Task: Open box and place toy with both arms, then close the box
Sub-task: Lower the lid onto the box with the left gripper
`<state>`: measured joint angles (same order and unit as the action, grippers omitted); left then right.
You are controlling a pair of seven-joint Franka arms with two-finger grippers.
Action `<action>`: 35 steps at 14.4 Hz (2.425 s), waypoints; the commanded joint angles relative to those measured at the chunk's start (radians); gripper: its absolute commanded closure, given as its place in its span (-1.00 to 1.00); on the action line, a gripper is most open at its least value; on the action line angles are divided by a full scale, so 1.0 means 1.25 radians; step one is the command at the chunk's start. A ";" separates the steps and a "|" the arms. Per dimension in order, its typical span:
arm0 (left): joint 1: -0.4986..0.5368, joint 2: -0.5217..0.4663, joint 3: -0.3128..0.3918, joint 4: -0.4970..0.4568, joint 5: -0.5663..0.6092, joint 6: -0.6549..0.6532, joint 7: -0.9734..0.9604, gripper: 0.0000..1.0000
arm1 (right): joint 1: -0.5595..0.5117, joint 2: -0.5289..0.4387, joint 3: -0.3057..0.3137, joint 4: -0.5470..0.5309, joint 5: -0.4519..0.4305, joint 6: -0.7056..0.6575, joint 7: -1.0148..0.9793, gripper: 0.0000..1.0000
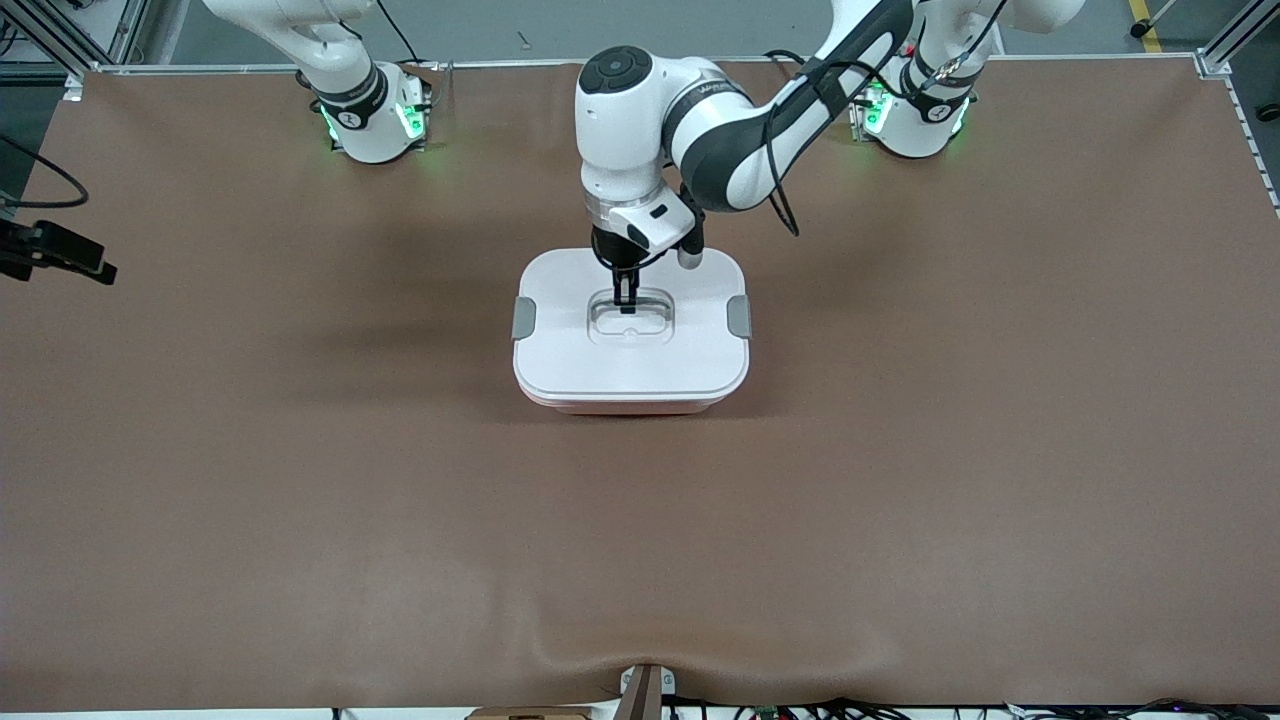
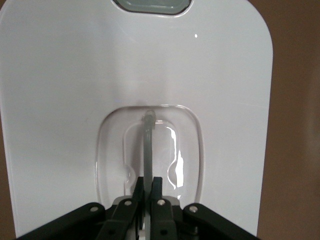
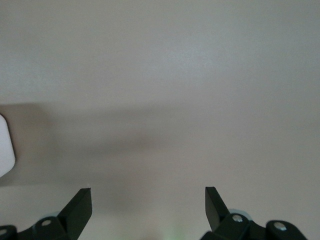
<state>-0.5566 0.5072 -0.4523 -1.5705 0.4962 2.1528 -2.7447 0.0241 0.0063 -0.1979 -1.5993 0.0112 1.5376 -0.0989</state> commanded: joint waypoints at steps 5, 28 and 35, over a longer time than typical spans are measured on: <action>-0.017 0.025 0.004 0.012 0.051 0.023 -0.114 1.00 | 0.005 -0.003 -0.002 0.013 0.021 0.014 0.012 -1.00; -0.028 0.059 0.006 0.013 0.051 0.024 -0.142 1.00 | 0.021 -0.009 0.009 0.013 0.023 0.034 0.012 -1.00; -0.022 0.057 0.007 0.005 0.052 0.023 -0.141 1.00 | 0.022 -0.010 0.009 0.013 0.021 0.031 0.010 -1.00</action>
<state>-0.5755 0.5696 -0.4449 -1.5693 0.5158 2.1791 -2.7635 0.0431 0.0063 -0.1841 -1.5869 0.0347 1.5880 -0.0987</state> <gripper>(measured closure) 0.930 0.000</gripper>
